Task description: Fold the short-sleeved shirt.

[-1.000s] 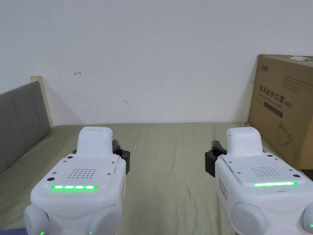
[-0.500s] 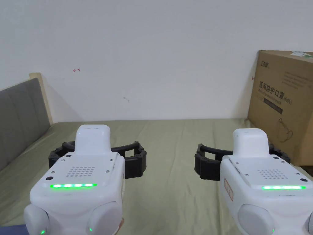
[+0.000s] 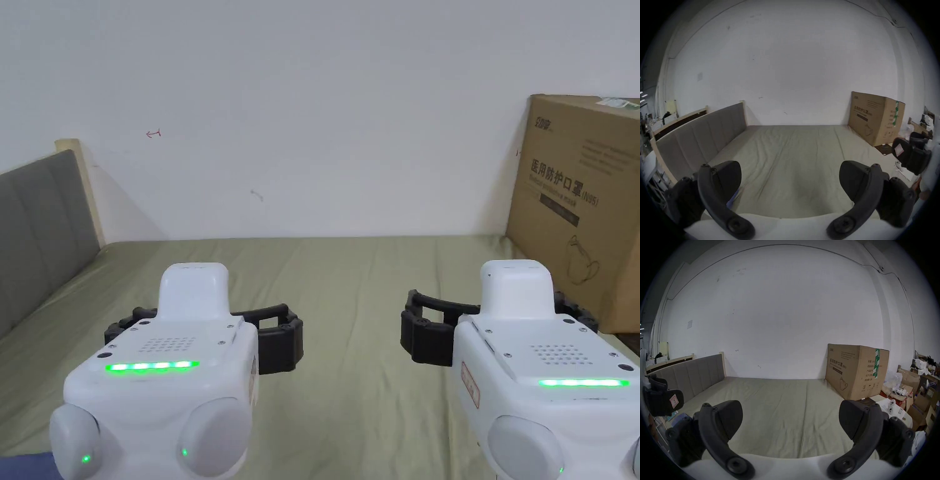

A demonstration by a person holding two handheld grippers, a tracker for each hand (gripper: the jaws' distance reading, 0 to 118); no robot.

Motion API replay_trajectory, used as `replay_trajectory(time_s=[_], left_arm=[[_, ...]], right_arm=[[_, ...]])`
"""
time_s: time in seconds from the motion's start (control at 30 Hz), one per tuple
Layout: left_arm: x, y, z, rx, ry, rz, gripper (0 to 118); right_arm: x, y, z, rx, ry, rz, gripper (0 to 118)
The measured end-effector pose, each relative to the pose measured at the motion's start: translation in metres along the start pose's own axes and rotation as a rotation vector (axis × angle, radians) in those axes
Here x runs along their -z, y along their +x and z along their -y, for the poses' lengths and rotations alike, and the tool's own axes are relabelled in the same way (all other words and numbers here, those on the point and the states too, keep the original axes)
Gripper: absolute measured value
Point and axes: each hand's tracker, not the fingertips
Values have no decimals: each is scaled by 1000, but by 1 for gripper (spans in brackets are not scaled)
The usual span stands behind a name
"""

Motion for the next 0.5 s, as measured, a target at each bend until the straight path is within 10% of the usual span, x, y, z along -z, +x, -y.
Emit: replay_trajectory(time_s=[0.5], left_arm=[[-2,5,-3,68,77,-34,118]], right_arm=[[9,-4,4,-7,-31,-20,116]])
